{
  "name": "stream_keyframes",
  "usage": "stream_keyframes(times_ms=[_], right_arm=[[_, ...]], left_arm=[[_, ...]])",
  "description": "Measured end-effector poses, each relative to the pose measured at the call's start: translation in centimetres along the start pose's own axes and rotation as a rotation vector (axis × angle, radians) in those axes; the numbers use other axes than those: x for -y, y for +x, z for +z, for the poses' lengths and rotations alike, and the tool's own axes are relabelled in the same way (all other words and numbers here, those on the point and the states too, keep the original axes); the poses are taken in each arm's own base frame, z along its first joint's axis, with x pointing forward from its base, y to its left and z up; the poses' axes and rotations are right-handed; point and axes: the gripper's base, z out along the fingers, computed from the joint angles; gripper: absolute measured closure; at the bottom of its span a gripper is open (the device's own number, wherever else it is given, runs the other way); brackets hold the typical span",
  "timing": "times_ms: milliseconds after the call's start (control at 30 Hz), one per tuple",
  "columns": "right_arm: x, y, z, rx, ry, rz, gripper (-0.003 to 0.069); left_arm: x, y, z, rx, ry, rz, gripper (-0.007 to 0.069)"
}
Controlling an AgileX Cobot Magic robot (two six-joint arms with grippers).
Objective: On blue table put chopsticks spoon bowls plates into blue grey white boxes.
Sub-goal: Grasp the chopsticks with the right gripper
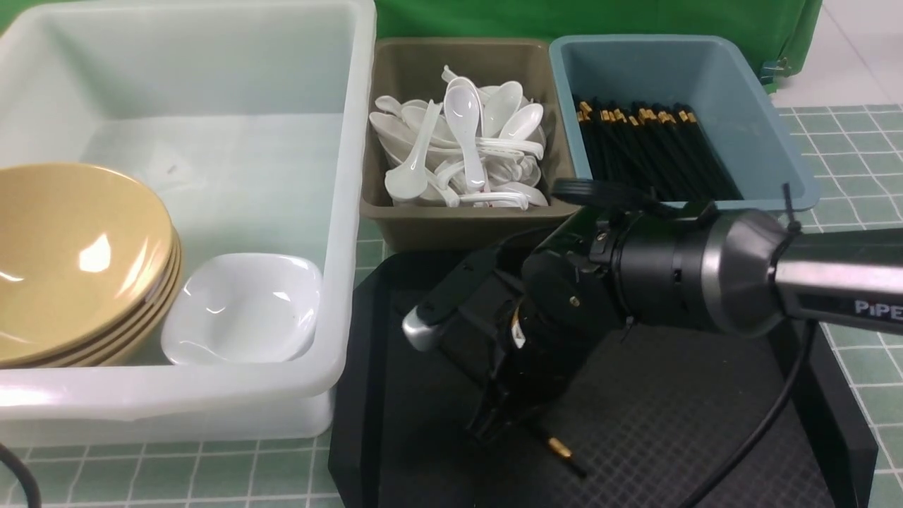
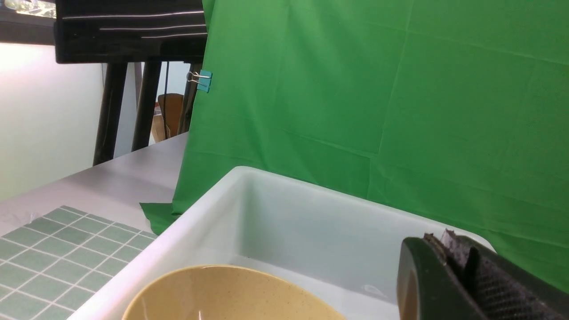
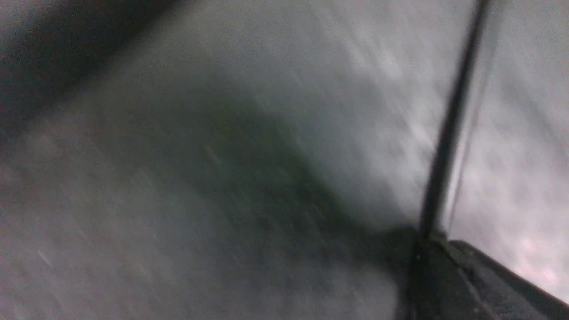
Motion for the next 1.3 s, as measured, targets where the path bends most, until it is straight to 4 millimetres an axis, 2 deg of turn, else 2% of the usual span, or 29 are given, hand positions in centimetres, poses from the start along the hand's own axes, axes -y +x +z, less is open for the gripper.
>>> stream_keyframes(times_ms=[167, 300, 367, 533, 600, 700, 833, 933, 1000, 1067, 1200, 1300], right_arm=[[0.1, 0.3, -2.8, 0.024, 0.005, -0.041, 0.0624], [0.4, 0.7, -2.8, -0.019, 0.001, -0.043, 0.0613], [0.8, 0.8, -2.3, -0.035, 0.001, -0.03, 0.0582], [1.2, 1.1, -0.6, -0.096, -0.016, -0.009, 0.0394], [1.1, 1.2, -0.2, -0.106, -0.032, 0.001, 0.0354], [0.9, 1.2, 0.3, -0.118, -0.051, -0.011, 0.033], [0.8, 1.2, 0.9, -0.13, -0.071, -0.045, 0.0358], [0.8, 1.1, 1.1, -0.132, -0.065, -0.059, 0.0431], [0.8, 1.1, 1.1, -0.133, -0.064, -0.067, 0.0527], [0.8, 1.1, 1.0, -0.135, -0.068, -0.072, 0.0572], [0.8, 1.3, 0.4, -0.147, -0.074, -0.08, 0.0571], [1.1, 1.9, -2.2, -0.158, -0.048, -0.118, 0.0571]], left_arm=[[0.0, 0.0, 0.0, 0.0, 0.0, 0.0, 0.0622], [0.0, 0.0, 0.0, 0.0, 0.0, 0.0, 0.0622], [0.0, 0.0, 0.0, 0.0, 0.0, 0.0, 0.0622], [0.0, 0.0, 0.0, 0.0, 0.0, -0.001, 0.0622], [0.0, 0.0, 0.0, 0.0, 0.0, -0.001, 0.0622], [0.0, 0.0, 0.0, 0.0, 0.0, -0.003, 0.0622], [0.0, 0.0, 0.0, 0.0, 0.0, -0.002, 0.0622], [0.0, 0.0, 0.0, 0.0, 0.0, -0.002, 0.0622], [0.0, 0.0, 0.0, 0.0, 0.0, -0.002, 0.0622], [0.0, 0.0, 0.0, 0.0, 0.0, -0.002, 0.0622], [0.0, 0.0, 0.0, 0.0, 0.0, -0.001, 0.0622], [0.0, 0.0, 0.0, 0.0, 0.0, -0.001, 0.0622]])
